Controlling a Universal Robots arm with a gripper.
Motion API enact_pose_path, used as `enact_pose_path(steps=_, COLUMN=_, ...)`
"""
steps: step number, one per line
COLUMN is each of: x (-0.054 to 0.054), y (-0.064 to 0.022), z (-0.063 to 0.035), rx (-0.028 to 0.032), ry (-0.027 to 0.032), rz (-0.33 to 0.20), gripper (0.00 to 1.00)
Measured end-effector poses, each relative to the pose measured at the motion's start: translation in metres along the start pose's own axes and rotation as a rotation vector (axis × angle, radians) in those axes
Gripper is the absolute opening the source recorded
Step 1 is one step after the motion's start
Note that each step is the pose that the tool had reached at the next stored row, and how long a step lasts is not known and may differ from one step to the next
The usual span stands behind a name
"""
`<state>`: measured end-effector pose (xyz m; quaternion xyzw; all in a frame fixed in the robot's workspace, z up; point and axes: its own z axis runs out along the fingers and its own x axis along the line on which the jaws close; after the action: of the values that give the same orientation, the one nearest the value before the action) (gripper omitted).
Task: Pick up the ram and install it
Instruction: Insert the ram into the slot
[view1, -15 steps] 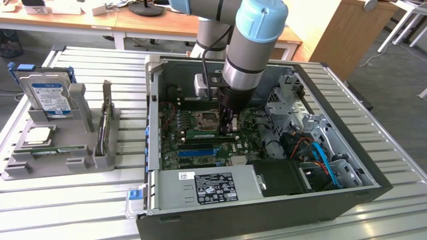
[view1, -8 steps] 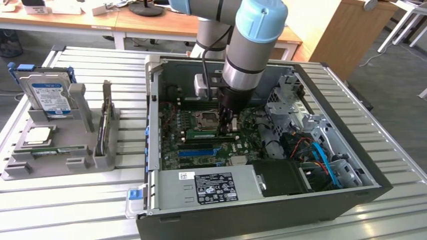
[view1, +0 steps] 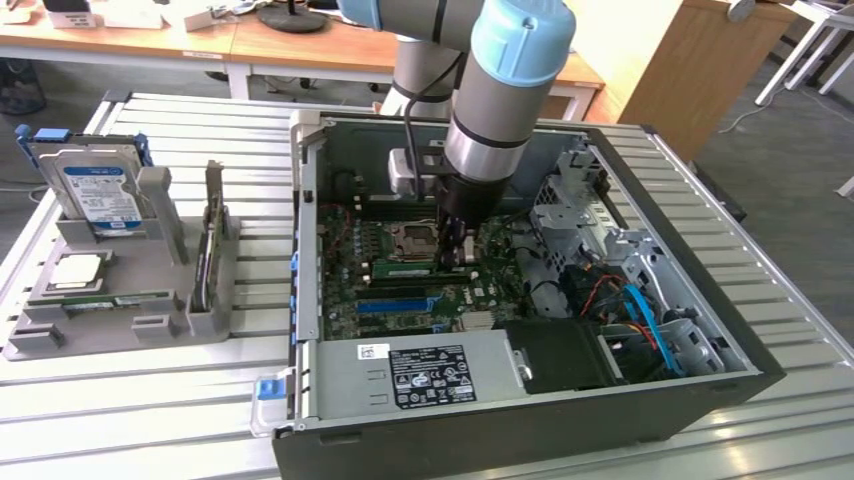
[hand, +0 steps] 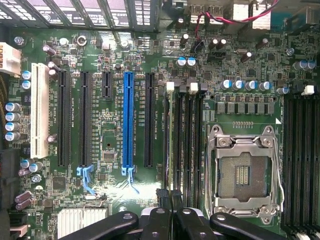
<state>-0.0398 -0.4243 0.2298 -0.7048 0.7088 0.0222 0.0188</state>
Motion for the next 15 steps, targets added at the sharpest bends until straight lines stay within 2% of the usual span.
enact_pose_path(steps=15, x=0.0001, y=-0.0001, z=0.0007, rx=-0.0006, ry=0.0002, rz=-0.004, gripper=0.12)
